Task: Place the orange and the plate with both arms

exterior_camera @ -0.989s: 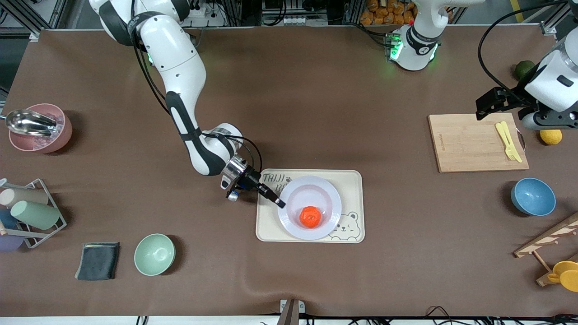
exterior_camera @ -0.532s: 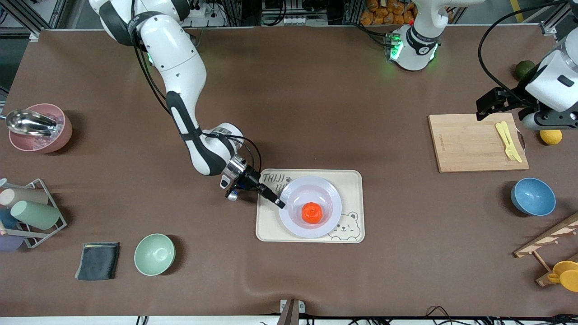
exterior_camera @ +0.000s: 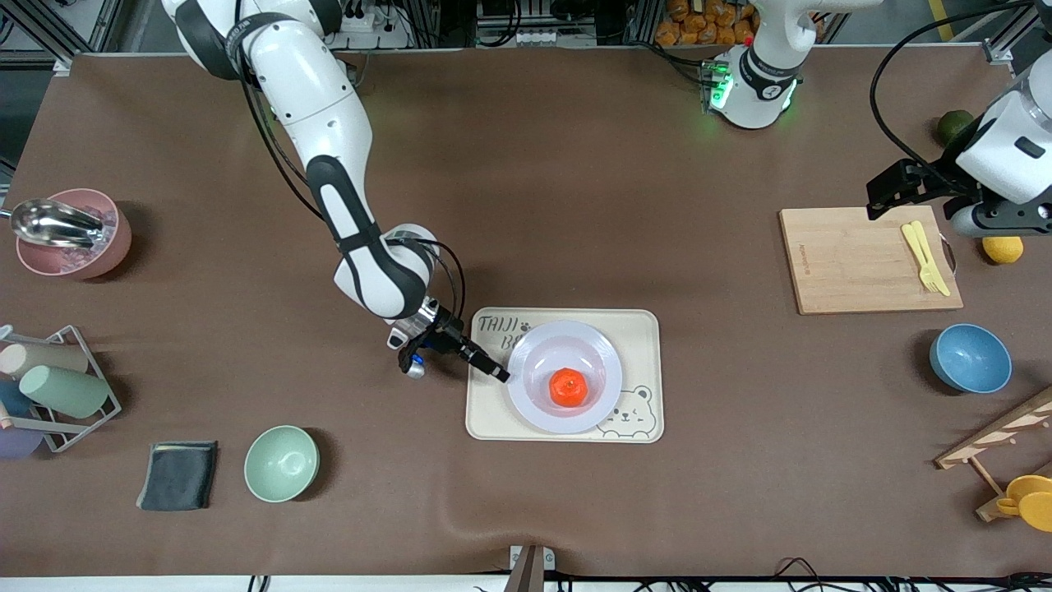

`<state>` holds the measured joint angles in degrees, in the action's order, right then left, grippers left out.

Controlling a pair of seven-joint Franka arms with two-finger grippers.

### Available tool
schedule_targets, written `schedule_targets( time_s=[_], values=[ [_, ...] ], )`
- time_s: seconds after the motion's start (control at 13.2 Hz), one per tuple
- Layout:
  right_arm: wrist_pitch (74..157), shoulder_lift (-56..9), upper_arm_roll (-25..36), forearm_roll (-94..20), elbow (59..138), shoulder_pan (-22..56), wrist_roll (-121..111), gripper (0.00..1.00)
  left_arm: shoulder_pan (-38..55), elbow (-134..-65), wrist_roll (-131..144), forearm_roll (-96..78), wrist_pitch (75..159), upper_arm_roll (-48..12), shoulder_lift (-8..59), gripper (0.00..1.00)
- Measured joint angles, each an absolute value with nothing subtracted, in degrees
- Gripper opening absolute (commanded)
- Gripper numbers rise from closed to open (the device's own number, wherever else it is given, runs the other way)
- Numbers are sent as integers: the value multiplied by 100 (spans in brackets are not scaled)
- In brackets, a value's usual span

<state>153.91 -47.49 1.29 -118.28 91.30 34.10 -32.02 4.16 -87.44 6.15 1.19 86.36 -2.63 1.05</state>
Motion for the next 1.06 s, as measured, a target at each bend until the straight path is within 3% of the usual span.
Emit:
schedule_targets(
  time_s=[0.68, 1.06],
  values=[
    [15390, -4551, 165, -10082, 9241, 3069, -2030, 50, 416, -8744, 615, 119, 8637, -261, 105, 100],
    [14477, -4014, 184, -8607, 9651, 2511, -1246, 53, 416, -8744, 615, 119, 8637, -263, 105, 100]
  ],
)
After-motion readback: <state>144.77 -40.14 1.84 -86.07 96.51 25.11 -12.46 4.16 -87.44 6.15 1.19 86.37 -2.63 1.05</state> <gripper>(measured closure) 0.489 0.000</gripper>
